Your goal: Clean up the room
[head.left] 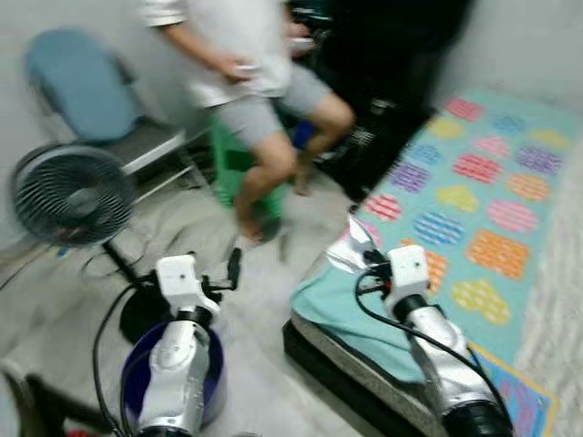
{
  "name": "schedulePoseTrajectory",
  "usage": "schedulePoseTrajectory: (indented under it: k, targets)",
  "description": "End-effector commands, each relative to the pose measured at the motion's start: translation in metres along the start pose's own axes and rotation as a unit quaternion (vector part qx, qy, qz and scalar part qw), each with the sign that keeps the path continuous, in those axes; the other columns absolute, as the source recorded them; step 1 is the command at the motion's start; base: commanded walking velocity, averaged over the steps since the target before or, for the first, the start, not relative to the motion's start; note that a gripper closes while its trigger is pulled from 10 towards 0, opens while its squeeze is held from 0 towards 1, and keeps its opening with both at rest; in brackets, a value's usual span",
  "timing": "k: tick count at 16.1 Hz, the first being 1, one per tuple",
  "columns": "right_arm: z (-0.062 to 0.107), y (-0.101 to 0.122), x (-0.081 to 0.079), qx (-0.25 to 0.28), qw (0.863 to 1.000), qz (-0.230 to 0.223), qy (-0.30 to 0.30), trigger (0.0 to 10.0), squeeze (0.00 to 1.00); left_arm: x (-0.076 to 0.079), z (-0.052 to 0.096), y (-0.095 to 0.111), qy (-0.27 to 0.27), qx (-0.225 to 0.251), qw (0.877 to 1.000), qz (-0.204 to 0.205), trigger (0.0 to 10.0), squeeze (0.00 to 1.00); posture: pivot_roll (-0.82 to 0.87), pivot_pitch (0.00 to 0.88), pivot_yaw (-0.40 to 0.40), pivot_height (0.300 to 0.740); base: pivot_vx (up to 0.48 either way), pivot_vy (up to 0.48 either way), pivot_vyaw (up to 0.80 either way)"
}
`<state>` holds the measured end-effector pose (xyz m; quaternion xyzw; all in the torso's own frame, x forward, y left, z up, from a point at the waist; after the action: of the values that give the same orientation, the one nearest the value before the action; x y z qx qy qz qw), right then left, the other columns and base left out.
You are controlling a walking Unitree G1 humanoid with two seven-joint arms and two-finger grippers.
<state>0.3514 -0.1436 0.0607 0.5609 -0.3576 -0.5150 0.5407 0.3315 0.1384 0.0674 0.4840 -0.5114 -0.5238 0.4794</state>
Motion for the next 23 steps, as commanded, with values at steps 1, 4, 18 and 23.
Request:
schedulePoseTrajectory:
  k: [1,4,18,23]
  targets:
    - [-0.004,0.003,-0.008,0.006,1.000,-0.004,0.012,10.0,0.00,-0.011,0.002,-0.002,0.014,-0.004,1.000,-0.012,10.0,0.00,0.03,0.026,0.044,0.740,0.000,0.000,0.80]
    - [-0.004,0.003,-0.009,0.007,1.000,-0.006,0.011,10.0,0.00,-0.010,0.003,-0.003,0.014,-0.006,1.000,-0.019,10.0,0.00,0.04,0.021,0.053,0.740,0.000,0.000,0.80]
    - [-0.024,0.007,-0.023,-0.023,0.996,0.035,0.076,10.0,0.00,-0.040,0.036,-0.013,0.125,-0.014,0.992,-0.014,10.0,0.00,0.17,0.059,-0.135,0.740,0.000,0.000,0.27]
    - [-0.028,0.013,-0.040,-0.002,0.994,0.043,0.096,10.0,0.00,-0.052,0.042,-0.009,0.134,-0.014,0.990,-0.028,10.0,0.00,0.14,0.080,-0.090,0.740,0.000,0.000,0.41]
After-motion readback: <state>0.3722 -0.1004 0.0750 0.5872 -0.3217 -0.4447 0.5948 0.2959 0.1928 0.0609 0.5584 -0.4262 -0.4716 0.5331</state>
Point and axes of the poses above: a point about 5 cm out from each wrist's last joint towards the gripper, its own z axis pointing back from the gripper into the wrist, its own y axis along the axis of the wrist's last joint, x = y × z, the point moved 5 cm from there along -z, pointing out of the wrist towards the gripper, and after that the axes turned 15 degrees about -z, right-handed, at the moved point
